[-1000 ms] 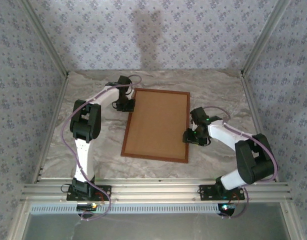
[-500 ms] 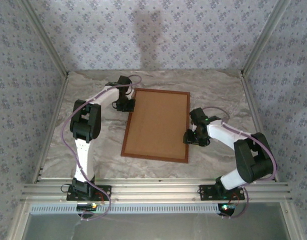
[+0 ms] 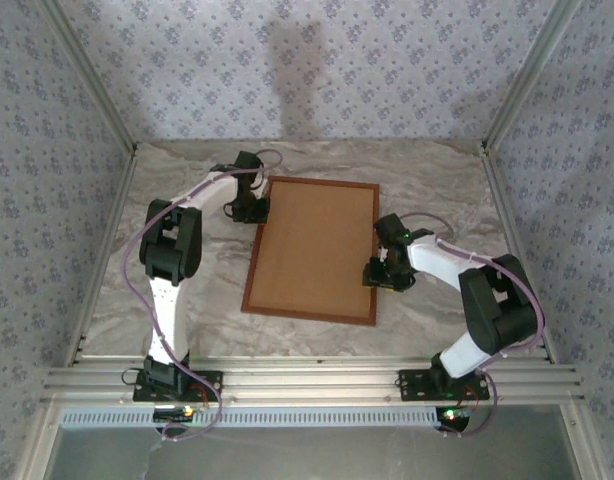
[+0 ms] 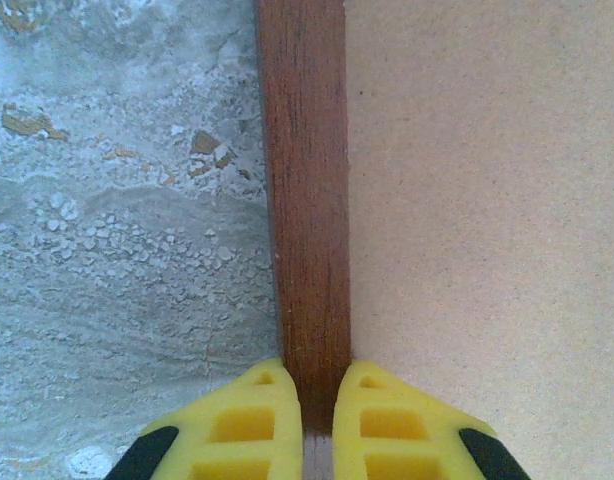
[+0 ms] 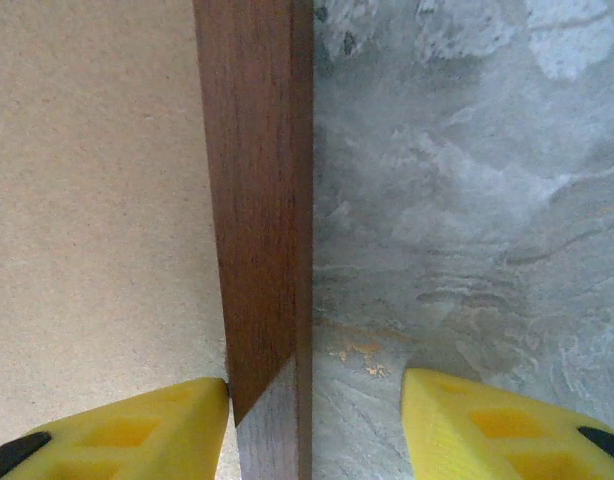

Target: Put the photo into the frame

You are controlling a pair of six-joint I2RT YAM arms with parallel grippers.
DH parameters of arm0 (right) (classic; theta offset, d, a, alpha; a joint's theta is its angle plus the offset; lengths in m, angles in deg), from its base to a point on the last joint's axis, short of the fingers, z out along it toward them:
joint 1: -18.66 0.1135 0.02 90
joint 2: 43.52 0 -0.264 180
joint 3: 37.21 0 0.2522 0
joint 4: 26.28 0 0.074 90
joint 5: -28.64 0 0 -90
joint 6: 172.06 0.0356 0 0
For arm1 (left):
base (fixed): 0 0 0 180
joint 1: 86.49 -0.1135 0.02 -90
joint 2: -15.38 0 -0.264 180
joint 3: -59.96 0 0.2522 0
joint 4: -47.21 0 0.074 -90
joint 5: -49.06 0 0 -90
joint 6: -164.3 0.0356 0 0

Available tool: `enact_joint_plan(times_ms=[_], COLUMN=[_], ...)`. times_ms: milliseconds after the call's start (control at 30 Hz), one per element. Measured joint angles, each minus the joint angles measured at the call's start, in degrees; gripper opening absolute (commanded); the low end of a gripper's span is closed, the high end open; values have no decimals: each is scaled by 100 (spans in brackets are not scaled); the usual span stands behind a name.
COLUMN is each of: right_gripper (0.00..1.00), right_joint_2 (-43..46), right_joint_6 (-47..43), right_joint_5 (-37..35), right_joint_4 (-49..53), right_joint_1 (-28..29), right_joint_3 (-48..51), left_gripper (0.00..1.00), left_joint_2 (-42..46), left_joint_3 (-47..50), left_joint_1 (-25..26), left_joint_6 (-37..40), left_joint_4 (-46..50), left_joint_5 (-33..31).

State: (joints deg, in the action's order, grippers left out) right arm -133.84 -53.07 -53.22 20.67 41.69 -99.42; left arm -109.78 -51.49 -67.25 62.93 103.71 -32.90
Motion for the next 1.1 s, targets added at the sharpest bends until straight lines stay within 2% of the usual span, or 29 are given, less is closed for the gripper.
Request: enact_joint_plan(times_ms=[867, 1100], right_gripper=[51, 52], right_joint_2=[-789, -662], right_joint_6=[122, 44], right_joint_5=[-258, -247], right_joint_4=[761, 872], right_joint_1=[227, 216], right_joint_3=[-684, -813], left_gripper=[0, 0], left_joint_2=[0, 0], left_joint_3=[33, 39], left_joint_1=[0, 0], left_joint_6=[0, 2], left_joint_4=[-35, -42], left_joint_5=[7, 7])
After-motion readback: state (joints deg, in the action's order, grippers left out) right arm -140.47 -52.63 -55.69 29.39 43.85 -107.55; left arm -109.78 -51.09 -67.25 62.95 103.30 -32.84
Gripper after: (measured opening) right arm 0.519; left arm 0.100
